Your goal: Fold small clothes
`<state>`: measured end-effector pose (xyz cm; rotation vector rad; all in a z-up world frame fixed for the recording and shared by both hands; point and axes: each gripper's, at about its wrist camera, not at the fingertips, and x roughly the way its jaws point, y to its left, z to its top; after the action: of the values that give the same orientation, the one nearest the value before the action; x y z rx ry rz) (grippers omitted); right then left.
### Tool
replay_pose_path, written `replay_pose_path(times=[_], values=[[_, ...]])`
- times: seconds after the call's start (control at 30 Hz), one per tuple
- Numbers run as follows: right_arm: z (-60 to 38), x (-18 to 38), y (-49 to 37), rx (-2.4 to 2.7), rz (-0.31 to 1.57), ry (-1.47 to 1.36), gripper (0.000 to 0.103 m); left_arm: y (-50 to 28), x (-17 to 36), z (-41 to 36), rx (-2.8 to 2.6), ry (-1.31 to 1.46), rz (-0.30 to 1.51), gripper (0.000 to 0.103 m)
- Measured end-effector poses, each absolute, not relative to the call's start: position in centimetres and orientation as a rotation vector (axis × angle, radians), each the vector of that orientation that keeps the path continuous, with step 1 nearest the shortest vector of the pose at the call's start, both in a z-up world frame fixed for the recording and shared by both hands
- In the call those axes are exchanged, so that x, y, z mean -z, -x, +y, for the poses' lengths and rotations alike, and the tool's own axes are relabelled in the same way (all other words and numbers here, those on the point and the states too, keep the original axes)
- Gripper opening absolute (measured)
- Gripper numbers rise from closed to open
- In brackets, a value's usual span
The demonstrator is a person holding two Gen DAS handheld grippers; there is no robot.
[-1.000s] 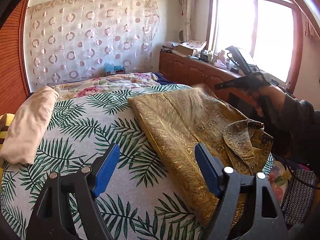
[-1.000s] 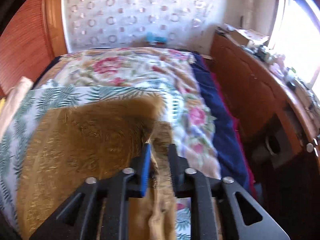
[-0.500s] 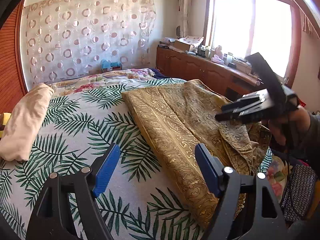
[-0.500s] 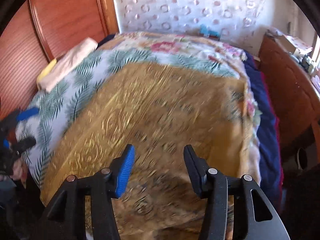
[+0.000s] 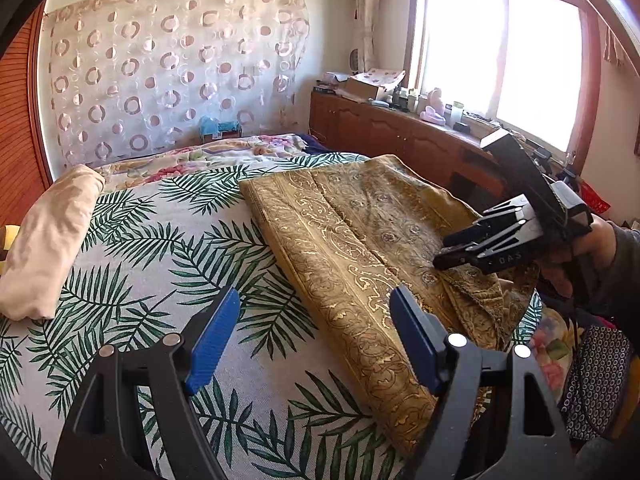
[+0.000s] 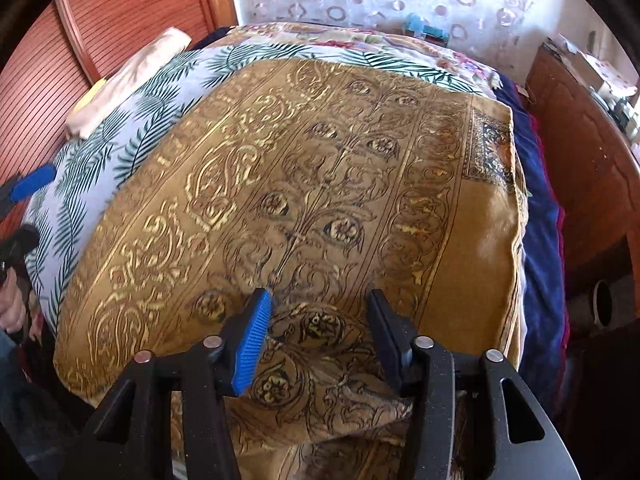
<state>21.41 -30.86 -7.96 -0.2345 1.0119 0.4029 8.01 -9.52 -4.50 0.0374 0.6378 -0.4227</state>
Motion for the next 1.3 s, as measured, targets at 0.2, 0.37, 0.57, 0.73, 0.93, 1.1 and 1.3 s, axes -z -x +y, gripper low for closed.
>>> replay_pose_path(times=[0.2,0.37,0.57,0.73,0.93,1.1,1.3], values=[[-32.3,6.9,-19.0,-0.42,0.984,0.226,0.006,-8.0,4.4,-9.4,0.421,-0.032,0.637,0.078],[-34.4,5.5,-15.9,-0.408,0.925,0.182,0.005,-8.0,4.5,-9.5,0.424,-0.031,0.64,0.078],[-37.7,4.1,-11.3,-0.399,0.871,0.085,0.005,-8.0,4.4,-9.9,0.43,-0.035,0.643,0.078],[-40.1,4.5,-7.7,-0.353,0.849,0.022,0.005,-7.9,4.5,-10.3,0.438,-0.045,0.651,0.078],[-40.7,4.8,-5.9,-0.26,0.795,-0.016,0.015,-7.6,4.9,-10.7,0.458,-0.065,0.684,0.078],[-39.6,3.3,-4.5,-0.253,0.691,-0.024,0.036,-7.0,5.8,-11.0,0.457,-0.103,0.724,0.078],[-39.2,4.0,-3.9,-0.226,0.677,-0.027,0.059,-6.4,7.3,-10.9,0.47,-0.092,0.768,0.078]])
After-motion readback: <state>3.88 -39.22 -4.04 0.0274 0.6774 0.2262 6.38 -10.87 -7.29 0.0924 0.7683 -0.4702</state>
